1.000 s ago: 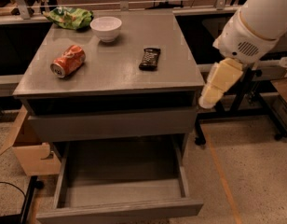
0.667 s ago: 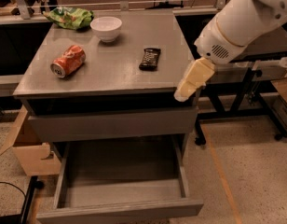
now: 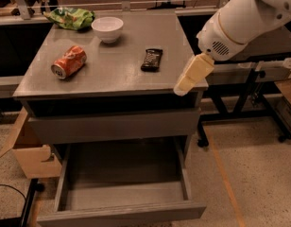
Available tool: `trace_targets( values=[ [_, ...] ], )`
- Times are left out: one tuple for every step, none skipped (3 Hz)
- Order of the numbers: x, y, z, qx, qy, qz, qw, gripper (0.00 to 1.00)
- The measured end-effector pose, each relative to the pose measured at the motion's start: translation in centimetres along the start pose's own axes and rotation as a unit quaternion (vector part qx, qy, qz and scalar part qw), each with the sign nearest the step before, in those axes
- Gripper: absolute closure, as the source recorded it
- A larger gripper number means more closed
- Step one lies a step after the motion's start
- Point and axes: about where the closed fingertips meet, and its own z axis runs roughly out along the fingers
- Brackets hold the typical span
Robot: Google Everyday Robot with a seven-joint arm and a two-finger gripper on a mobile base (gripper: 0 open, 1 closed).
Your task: Place rxbar chocolate into middle drawer
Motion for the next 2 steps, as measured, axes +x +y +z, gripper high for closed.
trace_targets(
  values=[
    [-1.0, -0.4, 1.9, 0.001, -0.028, 0.019, 0.9994, 0.0],
    [-2.6, -1.6, 5.7, 0.0, -0.067, 0.05, 0.9965, 0.0]
  ],
)
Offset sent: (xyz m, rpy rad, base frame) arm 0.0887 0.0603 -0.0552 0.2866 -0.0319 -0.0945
